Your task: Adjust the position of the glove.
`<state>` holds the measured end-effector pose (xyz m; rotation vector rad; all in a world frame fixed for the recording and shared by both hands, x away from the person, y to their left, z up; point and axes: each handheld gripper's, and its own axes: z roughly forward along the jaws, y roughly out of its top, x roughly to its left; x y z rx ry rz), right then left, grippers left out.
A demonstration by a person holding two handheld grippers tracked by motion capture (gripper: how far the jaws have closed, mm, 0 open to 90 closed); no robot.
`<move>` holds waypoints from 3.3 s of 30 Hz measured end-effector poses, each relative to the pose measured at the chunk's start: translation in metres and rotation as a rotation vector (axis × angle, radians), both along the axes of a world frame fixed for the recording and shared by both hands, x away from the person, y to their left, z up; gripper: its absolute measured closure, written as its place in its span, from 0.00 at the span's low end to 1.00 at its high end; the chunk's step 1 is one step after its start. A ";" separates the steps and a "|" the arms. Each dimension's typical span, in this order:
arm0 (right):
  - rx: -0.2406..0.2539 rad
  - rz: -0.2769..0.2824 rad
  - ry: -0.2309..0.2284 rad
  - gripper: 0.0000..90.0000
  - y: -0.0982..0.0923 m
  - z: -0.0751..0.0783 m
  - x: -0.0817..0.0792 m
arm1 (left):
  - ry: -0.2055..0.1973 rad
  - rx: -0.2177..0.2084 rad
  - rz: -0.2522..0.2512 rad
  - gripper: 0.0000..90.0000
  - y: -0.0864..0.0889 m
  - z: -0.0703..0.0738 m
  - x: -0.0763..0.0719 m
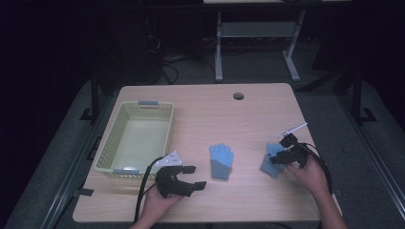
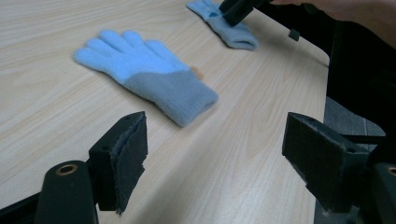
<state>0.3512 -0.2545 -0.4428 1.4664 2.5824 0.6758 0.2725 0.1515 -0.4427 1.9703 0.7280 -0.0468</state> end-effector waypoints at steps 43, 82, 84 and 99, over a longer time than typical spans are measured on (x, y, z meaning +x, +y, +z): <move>-0.042 0.036 -0.073 0.93 0.005 0.021 -0.007 | 0.018 -0.031 0.016 0.24 0.003 -0.002 0.000; 0.027 0.260 -0.157 0.93 0.087 0.080 -0.005 | 0.019 -0.024 0.008 0.24 0.003 -0.002 -0.001; 0.031 0.273 -0.155 0.93 0.093 0.080 -0.004 | 0.018 -0.025 0.008 0.24 0.003 -0.002 -0.001; 0.039 0.378 -0.126 0.92 0.139 0.070 0.001 | 0.015 -0.026 0.004 0.24 0.002 -0.001 -0.003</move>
